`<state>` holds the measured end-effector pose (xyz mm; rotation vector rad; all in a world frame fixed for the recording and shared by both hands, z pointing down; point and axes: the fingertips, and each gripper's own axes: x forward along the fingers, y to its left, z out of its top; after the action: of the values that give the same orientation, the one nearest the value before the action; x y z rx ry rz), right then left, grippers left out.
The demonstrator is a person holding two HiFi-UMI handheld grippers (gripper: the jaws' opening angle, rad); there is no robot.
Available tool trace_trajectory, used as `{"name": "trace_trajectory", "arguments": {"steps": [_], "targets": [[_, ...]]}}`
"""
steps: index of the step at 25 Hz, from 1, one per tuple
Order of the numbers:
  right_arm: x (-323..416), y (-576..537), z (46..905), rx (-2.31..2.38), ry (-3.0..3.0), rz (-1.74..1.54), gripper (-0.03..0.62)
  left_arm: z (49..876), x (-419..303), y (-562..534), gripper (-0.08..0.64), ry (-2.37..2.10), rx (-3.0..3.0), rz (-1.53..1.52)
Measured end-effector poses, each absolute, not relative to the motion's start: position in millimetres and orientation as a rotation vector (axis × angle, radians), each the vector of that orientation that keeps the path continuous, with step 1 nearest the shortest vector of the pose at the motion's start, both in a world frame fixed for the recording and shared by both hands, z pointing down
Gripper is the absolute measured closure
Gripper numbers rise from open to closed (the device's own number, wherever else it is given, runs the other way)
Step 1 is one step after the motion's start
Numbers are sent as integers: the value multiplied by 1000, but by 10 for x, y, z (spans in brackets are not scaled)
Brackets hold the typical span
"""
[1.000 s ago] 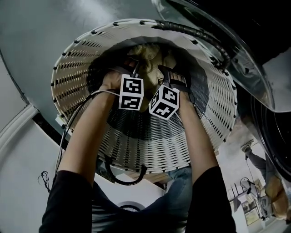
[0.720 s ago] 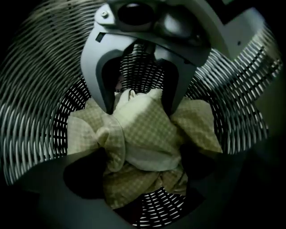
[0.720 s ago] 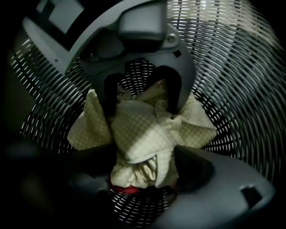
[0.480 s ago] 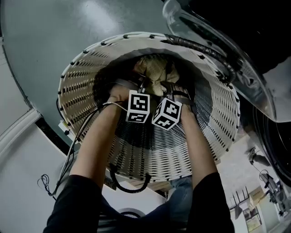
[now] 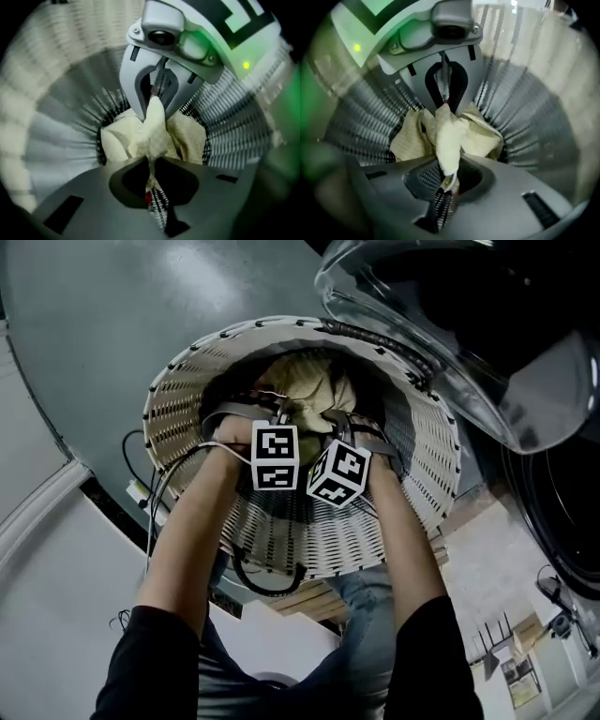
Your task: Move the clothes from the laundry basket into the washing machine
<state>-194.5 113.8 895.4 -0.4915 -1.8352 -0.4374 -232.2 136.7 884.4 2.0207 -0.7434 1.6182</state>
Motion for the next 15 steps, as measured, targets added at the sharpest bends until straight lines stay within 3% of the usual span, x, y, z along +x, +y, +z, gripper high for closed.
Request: {"name": "trace_trajectory", "arguments": {"steps": [15], "targets": [[-1915,967,6821,-356,-1992,-362,546,6695,-2281,1208,517,-998,2016,1482]]}}
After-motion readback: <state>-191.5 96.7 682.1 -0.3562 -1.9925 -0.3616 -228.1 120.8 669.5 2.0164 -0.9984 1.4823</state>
